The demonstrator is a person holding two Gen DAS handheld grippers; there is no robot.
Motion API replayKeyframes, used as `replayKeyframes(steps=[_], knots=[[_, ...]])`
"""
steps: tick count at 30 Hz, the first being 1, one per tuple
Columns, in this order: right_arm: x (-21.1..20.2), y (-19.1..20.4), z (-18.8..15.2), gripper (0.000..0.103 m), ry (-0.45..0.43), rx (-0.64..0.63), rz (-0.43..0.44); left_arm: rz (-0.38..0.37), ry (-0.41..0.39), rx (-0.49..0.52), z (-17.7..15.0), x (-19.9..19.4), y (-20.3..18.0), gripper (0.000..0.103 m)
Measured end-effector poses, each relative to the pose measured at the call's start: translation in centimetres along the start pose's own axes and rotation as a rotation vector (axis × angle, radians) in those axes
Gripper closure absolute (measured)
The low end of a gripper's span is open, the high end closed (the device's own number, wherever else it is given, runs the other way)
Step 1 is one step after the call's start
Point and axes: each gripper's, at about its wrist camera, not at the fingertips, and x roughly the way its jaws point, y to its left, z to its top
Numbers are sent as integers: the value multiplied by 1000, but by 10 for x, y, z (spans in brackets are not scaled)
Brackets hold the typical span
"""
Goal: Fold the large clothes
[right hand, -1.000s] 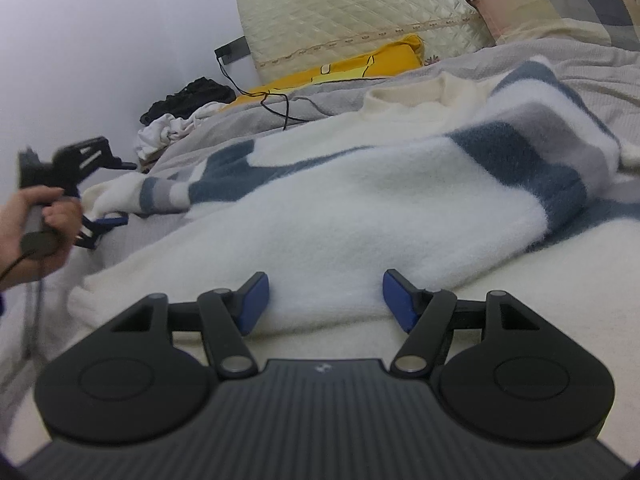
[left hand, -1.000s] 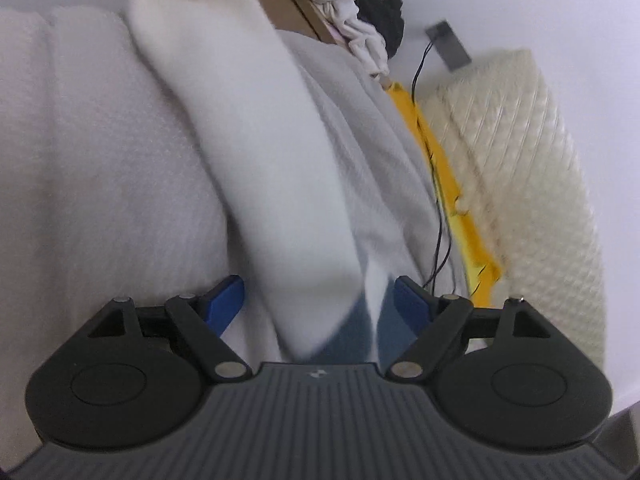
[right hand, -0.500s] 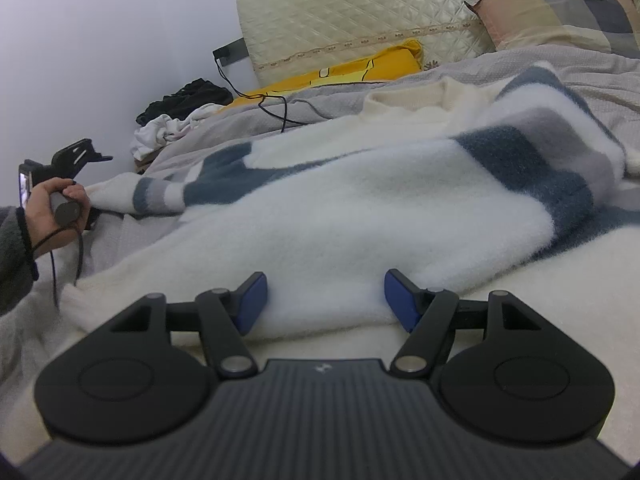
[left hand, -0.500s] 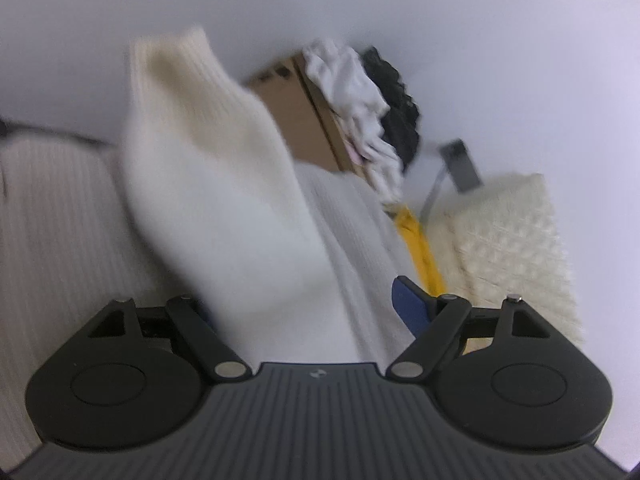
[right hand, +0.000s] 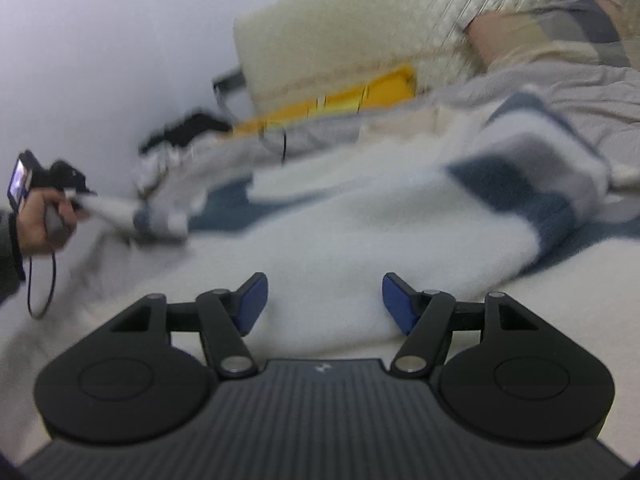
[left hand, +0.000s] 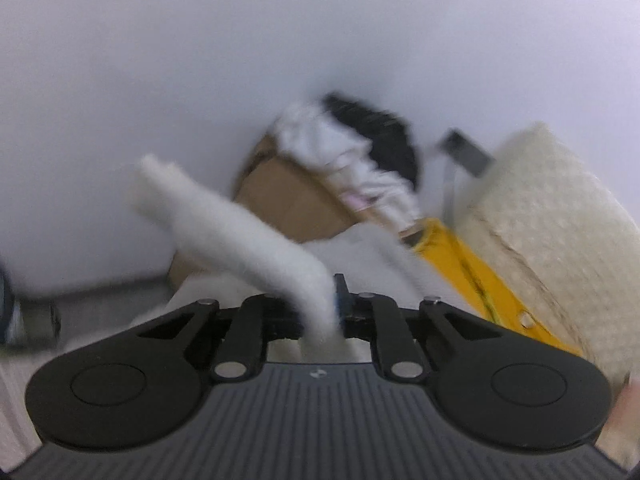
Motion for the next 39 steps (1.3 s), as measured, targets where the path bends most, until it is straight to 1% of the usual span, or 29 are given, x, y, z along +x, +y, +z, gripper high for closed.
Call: replayKeyframes(steps=[2, 4, 6, 9, 11, 14, 16, 18, 21, 22, 23, 25, 28, 31, 34, 37, 39], knots=[[-10, 1, 7, 37, -32, 0, -11, -39, -31, 80, 8, -24, -31, 88], [-18, 1, 15, 37, -30, 4, -26, -81, -51, 146, 15, -46, -63, 89], [-28, 2, 22, 37, -22, -20, -46, -129, -70, 210, 20, -70, -96, 89], [-51, -2, 31, 37, -13, -47, -89, -212, -88, 323, 18, -110, -150, 89], [-71, -6, 35, 37, -2, -65, -129, -262, -97, 380, 9, -137, -181, 89], [-102, -12, 38, 37, 7, -88, -221, -331, -102, 457, -10, -177, -226, 90], [-124, -19, 41, 37, 7, -65, -262, -375, -102, 497, -27, -204, -251, 90], [-143, -27, 43, 37, 10, -20, -278, -414, -92, 541, -47, -231, -275, 90], [-167, -39, 45, 37, 5, 57, -281, -449, -83, 617, -88, -269, -302, 90], [-173, -41, 47, 37, -4, 65, -273, -456, -79, 640, -102, -282, -307, 90], [-179, -43, 49, 37, -15, 63, -267, -464, -72, 666, -119, -284, -319, 90], [-190, -47, 50, 37, -43, 67, -259, -481, -57, 712, -157, -302, -328, 90], [-200, -59, 52, 37, -65, 119, -235, -496, -20, 778, -220, -318, -339, 90], [-206, -74, 52, 37, -68, 159, -232, -502, 47, 809, -281, -322, -331, 90], [-210, -93, 53, 36, -77, 219, -236, -466, 157, 861, -352, -318, -316, 90], [-210, -107, 54, 35, -84, 276, -247, -457, 247, 913, -419, -315, -299, 90], [-208, -114, 53, 35, -84, 289, -247, -440, 289, 942, -451, -305, -289, 90]])
